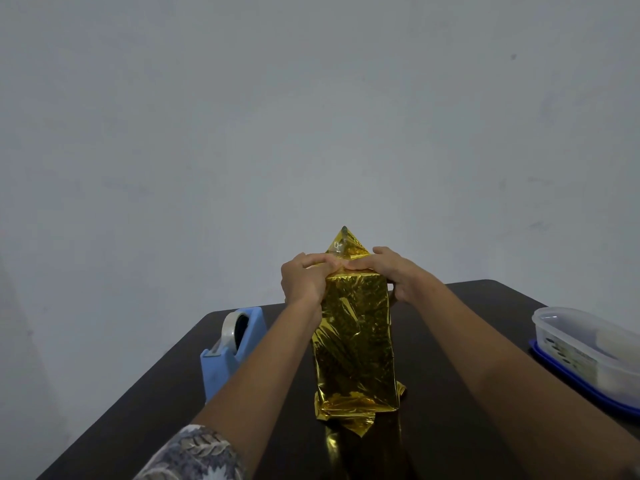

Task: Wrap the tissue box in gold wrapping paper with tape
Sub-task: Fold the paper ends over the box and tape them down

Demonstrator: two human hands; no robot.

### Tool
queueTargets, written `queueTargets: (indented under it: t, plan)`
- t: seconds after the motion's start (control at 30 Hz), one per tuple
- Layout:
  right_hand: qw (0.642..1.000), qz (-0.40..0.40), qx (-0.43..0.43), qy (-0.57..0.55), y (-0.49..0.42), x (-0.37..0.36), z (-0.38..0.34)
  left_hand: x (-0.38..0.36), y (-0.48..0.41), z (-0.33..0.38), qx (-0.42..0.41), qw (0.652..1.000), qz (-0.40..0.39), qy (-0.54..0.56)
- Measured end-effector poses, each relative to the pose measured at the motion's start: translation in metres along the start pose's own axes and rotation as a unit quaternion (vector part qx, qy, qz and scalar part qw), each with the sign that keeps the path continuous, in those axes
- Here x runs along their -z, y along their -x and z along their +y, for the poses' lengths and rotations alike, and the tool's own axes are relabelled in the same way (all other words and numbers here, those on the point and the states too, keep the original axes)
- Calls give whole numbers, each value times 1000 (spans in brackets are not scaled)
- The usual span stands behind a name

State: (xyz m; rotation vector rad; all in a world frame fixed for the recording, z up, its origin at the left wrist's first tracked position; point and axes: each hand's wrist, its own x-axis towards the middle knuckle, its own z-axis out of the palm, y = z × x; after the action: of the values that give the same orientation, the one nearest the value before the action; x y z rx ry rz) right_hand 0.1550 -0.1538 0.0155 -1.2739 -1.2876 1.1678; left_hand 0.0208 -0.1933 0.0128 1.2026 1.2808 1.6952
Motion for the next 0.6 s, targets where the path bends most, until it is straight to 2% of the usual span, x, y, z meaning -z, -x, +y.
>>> queueTargets:
  t: [0.23,0.33,0.43,0.6]
  plan:
    - [1000,-2,-7,5,7,1,-2,2,-3,-1,3,1000,-20,17]
    - [1000,2,-4,7,10,2,-3,5,-6,2,58,998,-23,-9]
    - [1000,1,0,20,11,1,-4,8,-12,13,131,989,-68,-28]
    - [1000,-8,0,22,13,1,-5,9,-23,22,148,980,-77,-107]
